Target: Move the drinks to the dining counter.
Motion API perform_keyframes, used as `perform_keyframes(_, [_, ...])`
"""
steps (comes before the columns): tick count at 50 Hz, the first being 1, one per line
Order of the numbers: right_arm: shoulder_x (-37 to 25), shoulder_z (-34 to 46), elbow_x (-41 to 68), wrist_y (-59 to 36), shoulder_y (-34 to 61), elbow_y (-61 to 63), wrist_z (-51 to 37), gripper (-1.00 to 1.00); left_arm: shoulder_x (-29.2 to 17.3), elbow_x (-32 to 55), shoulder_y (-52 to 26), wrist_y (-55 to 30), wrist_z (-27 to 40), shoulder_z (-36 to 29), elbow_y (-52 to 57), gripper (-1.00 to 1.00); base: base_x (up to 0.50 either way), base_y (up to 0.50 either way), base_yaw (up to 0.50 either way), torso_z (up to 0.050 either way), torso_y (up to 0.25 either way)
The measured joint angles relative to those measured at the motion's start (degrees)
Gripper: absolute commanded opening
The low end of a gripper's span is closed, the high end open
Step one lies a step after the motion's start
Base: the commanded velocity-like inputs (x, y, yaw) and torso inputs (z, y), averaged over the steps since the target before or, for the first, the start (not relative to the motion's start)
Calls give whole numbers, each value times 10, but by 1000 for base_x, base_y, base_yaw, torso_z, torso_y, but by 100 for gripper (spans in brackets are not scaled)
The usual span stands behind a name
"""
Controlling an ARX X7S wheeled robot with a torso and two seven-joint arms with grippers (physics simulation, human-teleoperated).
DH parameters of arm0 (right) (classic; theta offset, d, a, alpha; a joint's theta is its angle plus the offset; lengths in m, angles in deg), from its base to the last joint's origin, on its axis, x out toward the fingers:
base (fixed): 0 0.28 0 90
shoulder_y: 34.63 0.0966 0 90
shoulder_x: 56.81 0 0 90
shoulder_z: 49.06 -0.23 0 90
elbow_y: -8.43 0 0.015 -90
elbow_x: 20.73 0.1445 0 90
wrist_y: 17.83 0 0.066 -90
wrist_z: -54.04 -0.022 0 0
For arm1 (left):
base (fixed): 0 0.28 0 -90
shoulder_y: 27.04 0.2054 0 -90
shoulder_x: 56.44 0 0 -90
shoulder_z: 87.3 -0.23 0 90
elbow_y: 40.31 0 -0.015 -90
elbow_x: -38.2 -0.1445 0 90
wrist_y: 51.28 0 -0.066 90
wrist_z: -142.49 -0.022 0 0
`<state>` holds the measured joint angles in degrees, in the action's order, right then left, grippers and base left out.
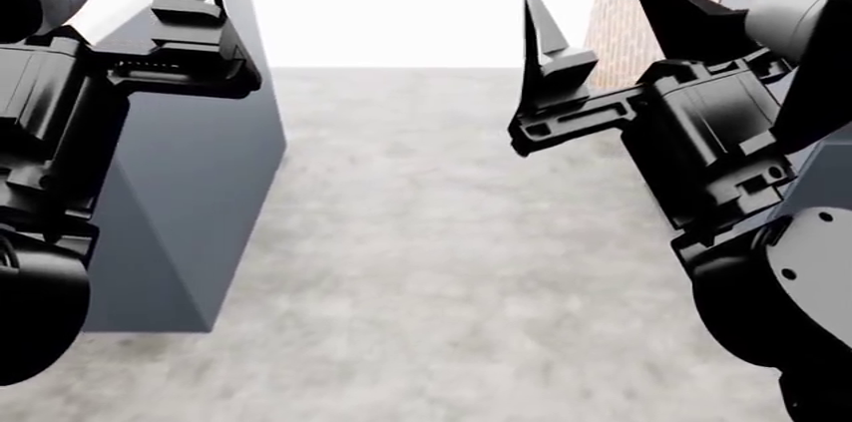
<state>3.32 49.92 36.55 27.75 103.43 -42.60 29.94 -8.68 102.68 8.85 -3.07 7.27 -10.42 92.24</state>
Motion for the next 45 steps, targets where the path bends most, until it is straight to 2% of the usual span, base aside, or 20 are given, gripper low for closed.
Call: perform_keyframes(45, [3,-3,21,5,4,-10,-10,100,-7,5,4,8,-1,3,0,100,239,-492,0,0,0])
